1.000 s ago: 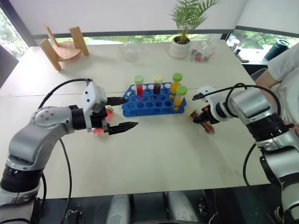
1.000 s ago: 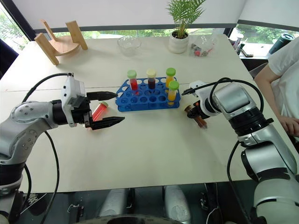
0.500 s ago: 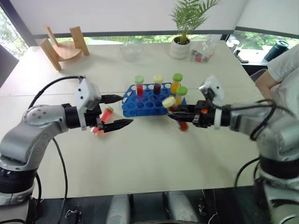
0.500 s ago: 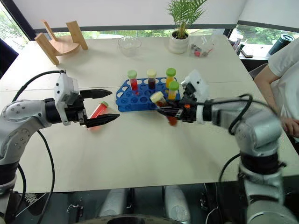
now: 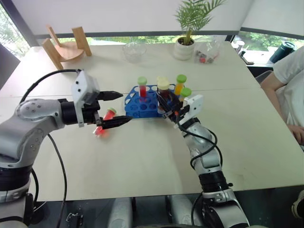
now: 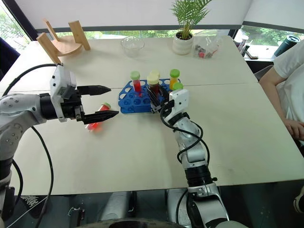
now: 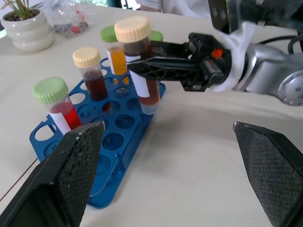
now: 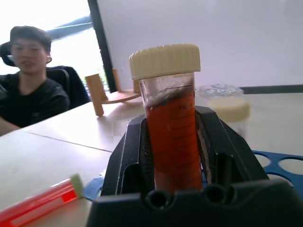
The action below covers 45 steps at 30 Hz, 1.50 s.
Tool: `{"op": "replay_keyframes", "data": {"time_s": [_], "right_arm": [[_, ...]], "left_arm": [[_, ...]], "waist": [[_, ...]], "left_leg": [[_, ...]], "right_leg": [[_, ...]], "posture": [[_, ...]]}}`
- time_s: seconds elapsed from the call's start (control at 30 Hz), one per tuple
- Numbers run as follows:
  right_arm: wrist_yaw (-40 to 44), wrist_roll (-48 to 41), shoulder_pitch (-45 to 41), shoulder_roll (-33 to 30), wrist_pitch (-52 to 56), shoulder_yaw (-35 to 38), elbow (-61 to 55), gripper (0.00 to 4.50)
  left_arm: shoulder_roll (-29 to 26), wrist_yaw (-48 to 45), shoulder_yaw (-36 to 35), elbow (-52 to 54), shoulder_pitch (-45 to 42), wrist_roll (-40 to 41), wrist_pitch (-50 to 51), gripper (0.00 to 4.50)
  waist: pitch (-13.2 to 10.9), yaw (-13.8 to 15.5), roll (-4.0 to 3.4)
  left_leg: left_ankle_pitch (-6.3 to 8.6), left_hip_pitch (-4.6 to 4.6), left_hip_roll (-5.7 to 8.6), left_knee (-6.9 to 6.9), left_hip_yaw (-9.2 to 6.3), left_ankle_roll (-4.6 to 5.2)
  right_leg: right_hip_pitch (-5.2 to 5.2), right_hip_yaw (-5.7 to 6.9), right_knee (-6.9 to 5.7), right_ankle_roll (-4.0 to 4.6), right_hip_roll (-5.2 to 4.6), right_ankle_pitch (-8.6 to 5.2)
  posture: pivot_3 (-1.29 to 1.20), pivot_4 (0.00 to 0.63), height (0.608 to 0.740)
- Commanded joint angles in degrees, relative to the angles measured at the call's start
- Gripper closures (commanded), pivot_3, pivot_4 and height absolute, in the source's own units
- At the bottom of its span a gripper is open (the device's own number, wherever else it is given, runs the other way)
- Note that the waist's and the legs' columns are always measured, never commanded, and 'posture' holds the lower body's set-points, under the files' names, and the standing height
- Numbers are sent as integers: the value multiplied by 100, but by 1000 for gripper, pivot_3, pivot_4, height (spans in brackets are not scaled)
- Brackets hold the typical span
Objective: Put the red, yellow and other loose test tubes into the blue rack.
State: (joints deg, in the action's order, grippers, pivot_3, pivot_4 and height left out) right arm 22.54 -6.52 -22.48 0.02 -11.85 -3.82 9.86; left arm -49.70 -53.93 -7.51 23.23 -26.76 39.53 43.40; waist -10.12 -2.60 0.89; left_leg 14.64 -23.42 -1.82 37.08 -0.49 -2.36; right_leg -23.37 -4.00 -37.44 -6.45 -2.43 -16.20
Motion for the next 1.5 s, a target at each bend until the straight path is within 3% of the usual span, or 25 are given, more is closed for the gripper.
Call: {"op": "replay_keyframes", "data": {"time_s": [0.03,0.3,0.73,1.23,1.5], "right_arm": [[-187,121,-310,66,-666,51,293,3663],[-352,68,-865,77,-942,153,1118,3663],[-334,115,-934,170,-1194,105,1778,3663],[-328,156,-556,108,-963,-57,1205,3663],[-338,184,-662,109,-918,-27,1443,3663]], "left_arm": [[-99,-56,-75,42,-94,46,-24,0],[-16,20,-107,113,36,36,-44,0],[-5,143,-200,234,173,104,-53,0],[41,161,-96,179,145,72,-140,0],[107,137,-28,134,96,42,-166,0]], "waist": [[0,-7,0],[0,-10,0],[0,-12,0],[0,-11,0],[1,-11,1]], "left_leg": [[-1,1,0,0,0,-1],[-3,5,-1,1,-1,-4],[-3,8,0,2,-2,-5],[-3,9,0,3,-1,-5],[-3,11,0,3,-1,-5]], "right_leg": [[0,0,-1,0,0,0],[1,-1,-9,1,0,1],[3,-1,-12,1,-1,1],[4,-1,-16,2,-2,1],[5,-1,-17,2,-1,1]], "posture": [[0,150,740],[0,150,740],[0,150,740],[0,150,740],[0,150,740]]}}
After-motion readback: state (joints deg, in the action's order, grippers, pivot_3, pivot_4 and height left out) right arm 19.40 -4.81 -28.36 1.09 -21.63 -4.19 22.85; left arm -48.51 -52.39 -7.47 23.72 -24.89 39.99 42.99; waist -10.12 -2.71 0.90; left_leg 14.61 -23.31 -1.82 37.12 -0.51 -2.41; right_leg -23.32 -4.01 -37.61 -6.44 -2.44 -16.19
